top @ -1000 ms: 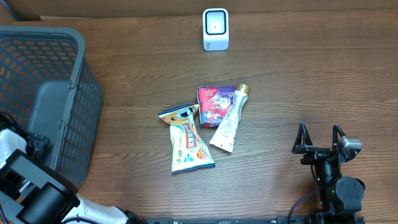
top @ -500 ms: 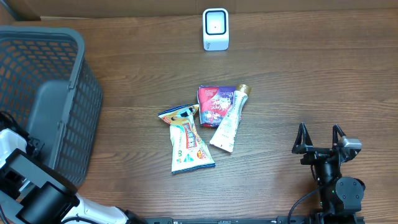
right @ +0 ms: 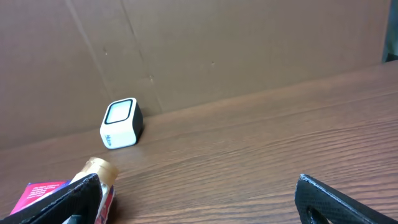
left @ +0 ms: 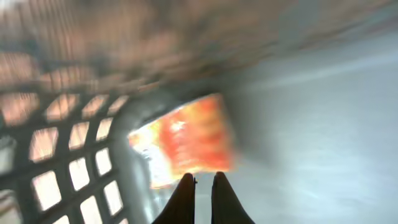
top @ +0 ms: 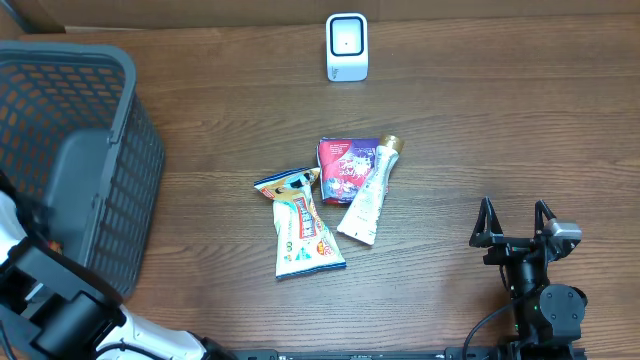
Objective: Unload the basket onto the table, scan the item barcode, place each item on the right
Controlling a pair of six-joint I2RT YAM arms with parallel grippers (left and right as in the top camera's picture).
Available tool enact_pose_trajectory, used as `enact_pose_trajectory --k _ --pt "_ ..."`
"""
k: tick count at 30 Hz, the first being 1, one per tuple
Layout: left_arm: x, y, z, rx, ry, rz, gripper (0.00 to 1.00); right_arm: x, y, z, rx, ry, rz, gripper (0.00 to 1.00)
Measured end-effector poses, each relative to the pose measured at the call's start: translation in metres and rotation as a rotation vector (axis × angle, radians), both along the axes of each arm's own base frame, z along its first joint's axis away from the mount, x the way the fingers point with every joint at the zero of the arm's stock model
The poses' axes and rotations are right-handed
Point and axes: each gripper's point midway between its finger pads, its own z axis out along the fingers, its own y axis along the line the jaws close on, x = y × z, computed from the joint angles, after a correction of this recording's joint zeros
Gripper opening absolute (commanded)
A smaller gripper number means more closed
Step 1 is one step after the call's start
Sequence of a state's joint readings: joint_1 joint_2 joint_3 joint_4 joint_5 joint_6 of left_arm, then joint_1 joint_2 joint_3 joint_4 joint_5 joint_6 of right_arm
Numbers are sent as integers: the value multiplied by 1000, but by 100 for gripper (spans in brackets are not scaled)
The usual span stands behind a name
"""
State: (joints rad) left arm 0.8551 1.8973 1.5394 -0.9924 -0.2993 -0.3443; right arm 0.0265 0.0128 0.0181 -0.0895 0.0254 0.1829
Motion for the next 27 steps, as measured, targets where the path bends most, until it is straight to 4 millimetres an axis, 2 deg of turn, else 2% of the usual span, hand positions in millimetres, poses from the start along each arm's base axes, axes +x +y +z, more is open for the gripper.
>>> enact_pose_trajectory --k 4,5,6,7,11,17,21,24,27 --pt "44 6 50 79 -101 -71 4 0 0 0 0 0 0 100" --pt "51 5 59 92 -115 -86 16 0 0 0 -1 0 0 100" --pt "56 2 62 96 -122 -99 54 0 0 0 0 0 0 100" --pt "59 -1 63 94 -121 -110 100 0 0 0 0 0 0 100" --pt "52 -8 46 65 -85 -109 100 0 0 0 0 0 0 100" --pt "17 -23 -14 4 9 0 100 0 0 0 0 0 0 100" --pt "-5 -31 -47 -13 55 62 100 0 0 0 0 0 0 100" --pt "-18 -31 -57 -5 80 91 100 0 0 0 0 0 0 100" --pt "-23 -22 -55 30 84 119 100 0 0 0 0 0 0 100"
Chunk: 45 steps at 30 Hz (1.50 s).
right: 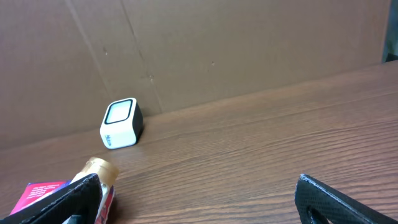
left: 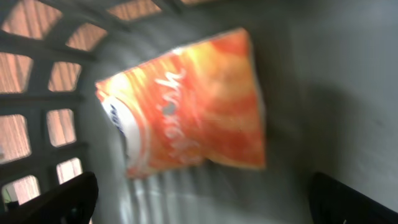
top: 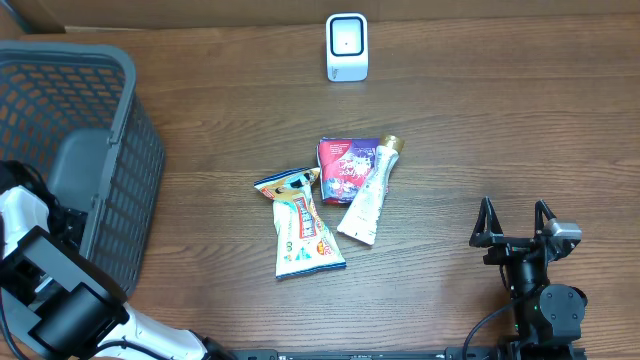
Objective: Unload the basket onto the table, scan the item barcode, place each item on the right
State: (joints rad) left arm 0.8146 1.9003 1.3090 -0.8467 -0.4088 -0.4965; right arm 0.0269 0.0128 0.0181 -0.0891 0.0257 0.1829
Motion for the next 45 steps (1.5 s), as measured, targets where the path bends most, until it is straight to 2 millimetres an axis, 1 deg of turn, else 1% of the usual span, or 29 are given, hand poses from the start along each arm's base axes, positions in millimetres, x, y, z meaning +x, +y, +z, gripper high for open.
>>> enact_pose_trajectory --k 8,16,22,23,24,25,26,28,29,32,33,40,45 --pt "-10 12 3 54 -7 86 100 0 0 0 0 1 0 100" --pt "-9 25 3 117 -74 175 100 0 0 0 0 1 0 100" --pt "-9 27 -2 134 -89 186 100 0 0 0 0 0 0 100" --pt "-9 27 -4 136 -91 189 97 0 0 0 0 1 0 100" --pt "-9 28 -4 144 -95 191 84 0 0 0 0 1 0 100" --pt "-8 29 -5 148 -100 194 67 0 0 0 0 1 0 100" --pt "-8 29 -6 150 -101 193 56 0 0 0 0 0 0 100" --pt "-9 28 -8 149 -101 198 40 0 0 0 0 0 1 100" --pt "-10 28 -10 148 -95 195 29 0 0 0 0 0 0 100" --pt "-13 30 -9 162 -73 195 8 0 0 0 0 0 0 100" --pt "-14 30 -9 166 -68 196 4 0 0 0 0 0 0 100" --pt "-16 31 -7 173 -50 192 4 0 0 0 0 1 0 100" --pt "-16 21 -1 84 -13 145 4 0 0 0 0 0 0 100"
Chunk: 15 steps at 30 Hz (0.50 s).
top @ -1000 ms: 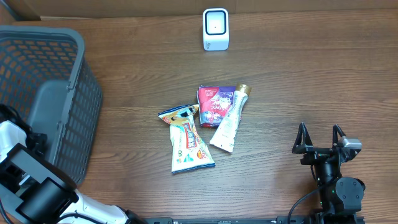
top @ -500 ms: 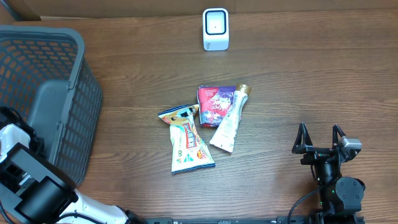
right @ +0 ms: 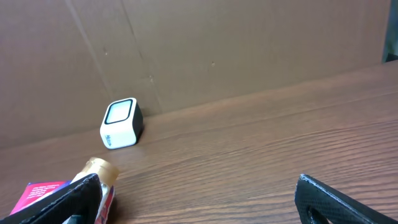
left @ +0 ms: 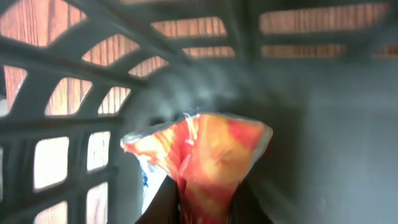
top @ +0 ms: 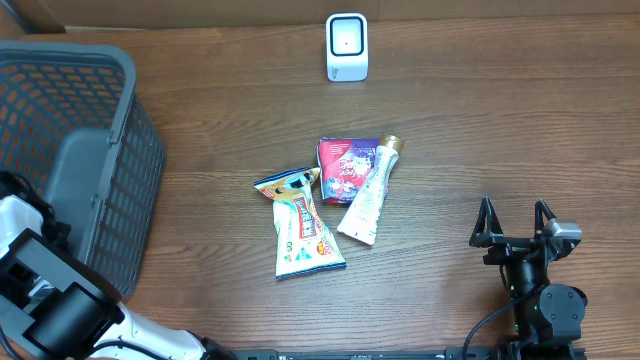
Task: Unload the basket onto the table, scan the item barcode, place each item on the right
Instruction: 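Lift the orange snack bag out toward the table centre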
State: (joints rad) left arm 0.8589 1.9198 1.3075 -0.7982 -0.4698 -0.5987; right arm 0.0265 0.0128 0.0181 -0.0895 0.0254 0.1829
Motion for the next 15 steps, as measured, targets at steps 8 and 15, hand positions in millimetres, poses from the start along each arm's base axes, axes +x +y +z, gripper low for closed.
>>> enact_pose_trajectory --k 8,15 --pt "73 12 94 -33 -193 -190 4 0 0 0 0 0 0 100" --pt "161 -30 224 -15 -486 -595 4 0 0 0 0 0 0 100"
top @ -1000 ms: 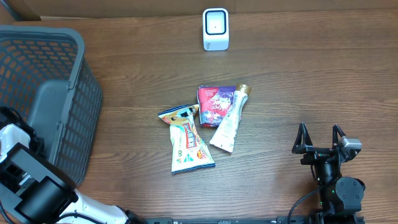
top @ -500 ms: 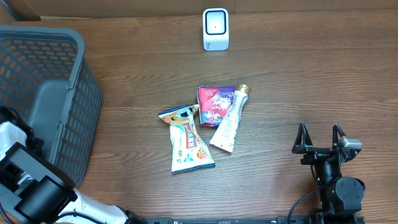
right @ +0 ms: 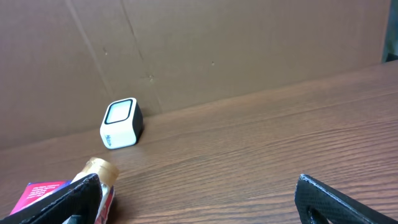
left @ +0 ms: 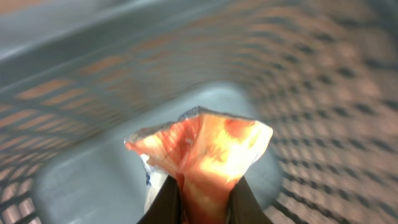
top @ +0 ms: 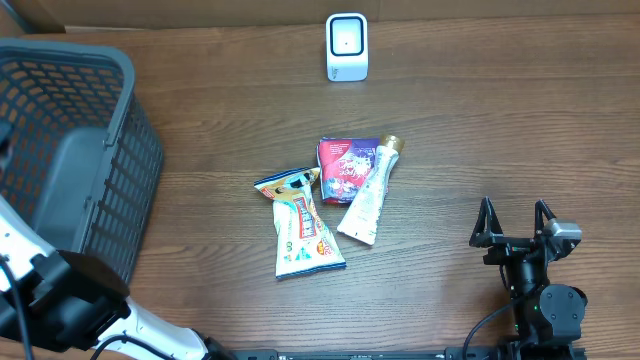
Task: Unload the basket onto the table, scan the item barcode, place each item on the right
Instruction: 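Lift the orange snack bag out toward the table centre, then carry the orange pack right of the cream tube and release it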
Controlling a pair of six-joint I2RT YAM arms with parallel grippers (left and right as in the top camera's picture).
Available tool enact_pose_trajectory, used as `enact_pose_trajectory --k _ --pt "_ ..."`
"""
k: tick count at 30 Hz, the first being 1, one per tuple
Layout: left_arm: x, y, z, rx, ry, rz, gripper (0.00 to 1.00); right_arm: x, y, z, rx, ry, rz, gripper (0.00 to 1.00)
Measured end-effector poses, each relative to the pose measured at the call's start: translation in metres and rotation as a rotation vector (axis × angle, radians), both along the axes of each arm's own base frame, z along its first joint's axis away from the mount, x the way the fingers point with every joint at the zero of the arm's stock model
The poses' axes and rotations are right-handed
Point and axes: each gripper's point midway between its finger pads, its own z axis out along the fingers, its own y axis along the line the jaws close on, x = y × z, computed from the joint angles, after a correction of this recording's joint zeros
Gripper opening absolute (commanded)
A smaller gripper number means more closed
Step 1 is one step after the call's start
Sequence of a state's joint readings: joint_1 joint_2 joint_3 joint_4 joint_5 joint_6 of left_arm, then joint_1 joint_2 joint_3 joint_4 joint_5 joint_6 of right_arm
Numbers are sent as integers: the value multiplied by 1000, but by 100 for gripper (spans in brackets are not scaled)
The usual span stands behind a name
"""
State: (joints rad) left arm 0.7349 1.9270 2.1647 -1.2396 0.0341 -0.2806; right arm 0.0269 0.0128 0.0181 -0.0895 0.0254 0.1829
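Note:
My left gripper (left: 202, 190) is shut on the top edge of an orange snack bag (left: 208, 146). The bag hangs over the grey floor of the mesh basket (left: 323, 81), clear of it. From overhead only the left arm (top: 25, 255) shows at the left edge; the bag is hidden there. The white barcode scanner (top: 347, 47) stands at the table's far edge, also in the right wrist view as scanner (right: 120, 123). My right gripper (top: 513, 222) rests open and empty at the near right.
The grey basket (top: 125, 75) fills the left side of the table. A yellow-blue snack packet (top: 303, 225), a red pouch (top: 345, 165) and a white tube (top: 368, 195) lie together mid-table. A cardboard wall (right: 249, 43) backs the table.
The left gripper, still shut on the orange bag, has risen: the bag was low against the basket's corner wall and now hangs above the basket floor. The right arm has not moved.
The left gripper was shut and empty just above the orange bag lying in the basket. Then it stood open around the bag. Then it was shut on the bag's edge down in the basket, and now it holds the bag higher.

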Motion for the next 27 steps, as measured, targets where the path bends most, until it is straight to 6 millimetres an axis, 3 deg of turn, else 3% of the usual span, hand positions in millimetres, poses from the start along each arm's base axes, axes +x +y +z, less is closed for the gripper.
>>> enact_pose_trajectory --k 3,7,9,13,16,18,21,27 --pt "27 -47 41 7 -82 -208 4 0 0 0 0 0 0 100" --pt "54 -137 76 0 -153 -569 4 0 0 0 0 0 -1 100" --pt "62 -194 84 -1 -163 -790 4 0 0 0 0 0 0 100" --pt "57 -301 75 -19 -115 -1194 4 0 0 0 0 0 -1 100" --pt "49 -372 61 -10 -81 -1458 4 0 0 0 0 0 0 100" --pt "41 -419 39 -12 -30 -1621 4 0 0 0 0 0 0 100" --pt "31 -463 5 -35 33 -1754 4 0 0 0 0 0 0 100" --pt "-4 -539 -84 -147 157 -1920 4 0 0 0 0 0 0 100"
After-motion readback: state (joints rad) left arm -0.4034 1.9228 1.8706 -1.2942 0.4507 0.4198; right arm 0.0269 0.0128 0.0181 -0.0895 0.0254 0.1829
